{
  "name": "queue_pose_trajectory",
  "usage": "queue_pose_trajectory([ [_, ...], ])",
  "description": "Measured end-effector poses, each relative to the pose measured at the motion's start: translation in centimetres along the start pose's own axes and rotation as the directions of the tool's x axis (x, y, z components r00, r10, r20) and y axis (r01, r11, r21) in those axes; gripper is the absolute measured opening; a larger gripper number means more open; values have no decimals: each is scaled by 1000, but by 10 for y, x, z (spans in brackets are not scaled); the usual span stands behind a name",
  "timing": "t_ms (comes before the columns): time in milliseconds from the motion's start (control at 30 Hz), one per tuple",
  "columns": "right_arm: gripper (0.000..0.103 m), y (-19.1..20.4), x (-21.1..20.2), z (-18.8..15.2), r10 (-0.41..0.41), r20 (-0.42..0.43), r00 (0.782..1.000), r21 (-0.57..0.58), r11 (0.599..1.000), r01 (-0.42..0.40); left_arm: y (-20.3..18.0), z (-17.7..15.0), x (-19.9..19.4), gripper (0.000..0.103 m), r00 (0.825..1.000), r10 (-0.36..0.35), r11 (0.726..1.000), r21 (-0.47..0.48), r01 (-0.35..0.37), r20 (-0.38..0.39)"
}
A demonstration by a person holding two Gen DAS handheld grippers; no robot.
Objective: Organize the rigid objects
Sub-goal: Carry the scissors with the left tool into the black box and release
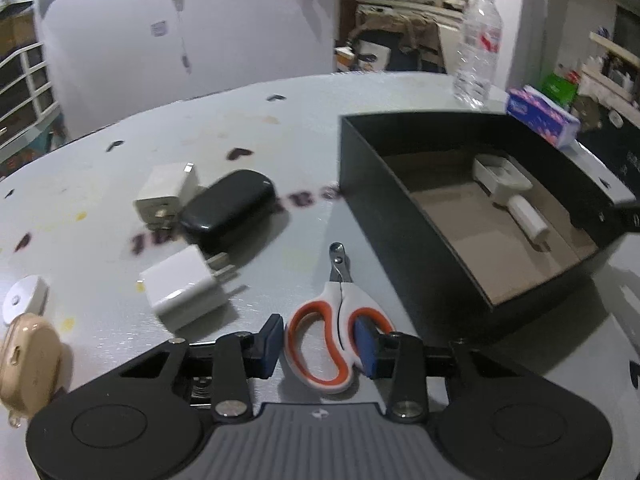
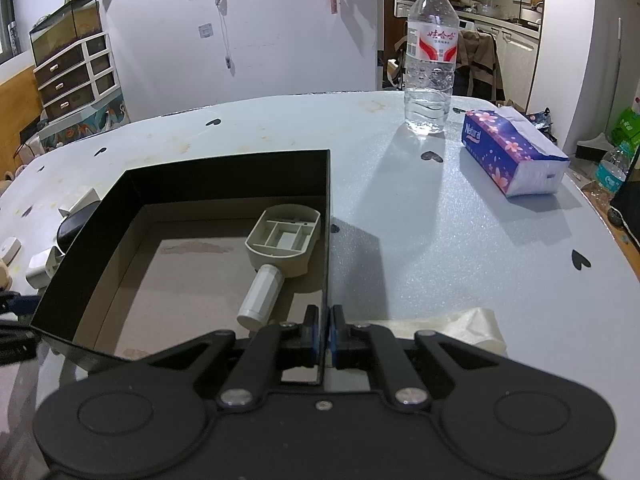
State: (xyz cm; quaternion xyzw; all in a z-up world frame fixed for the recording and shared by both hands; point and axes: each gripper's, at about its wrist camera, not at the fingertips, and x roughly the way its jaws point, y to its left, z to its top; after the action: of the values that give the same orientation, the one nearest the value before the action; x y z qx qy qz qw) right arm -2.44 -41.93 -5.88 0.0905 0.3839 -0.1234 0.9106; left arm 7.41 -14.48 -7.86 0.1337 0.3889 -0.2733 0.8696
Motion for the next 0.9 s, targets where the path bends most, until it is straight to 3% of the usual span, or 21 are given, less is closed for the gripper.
queue_pose_trajectory([
  [300,6,1,0,0,2,1,1000,2,1000,-2,17,25,-40,40,988,37,996,-91,-24,150],
  [533,6,1,0,1,-3,1,1000,5,1000,3,-11,61,-53,40,970,-55,993,-91,78,236],
  [733,6,0,0,1,-2,1,1000,10,1000,2,-54,89,-28,40,975,-139,988,-43,149,174],
  [900,6,1,0,1,-6,0,1000,11,1000,6,-78,97,19,40,987,-160,985,-62,160,15],
])
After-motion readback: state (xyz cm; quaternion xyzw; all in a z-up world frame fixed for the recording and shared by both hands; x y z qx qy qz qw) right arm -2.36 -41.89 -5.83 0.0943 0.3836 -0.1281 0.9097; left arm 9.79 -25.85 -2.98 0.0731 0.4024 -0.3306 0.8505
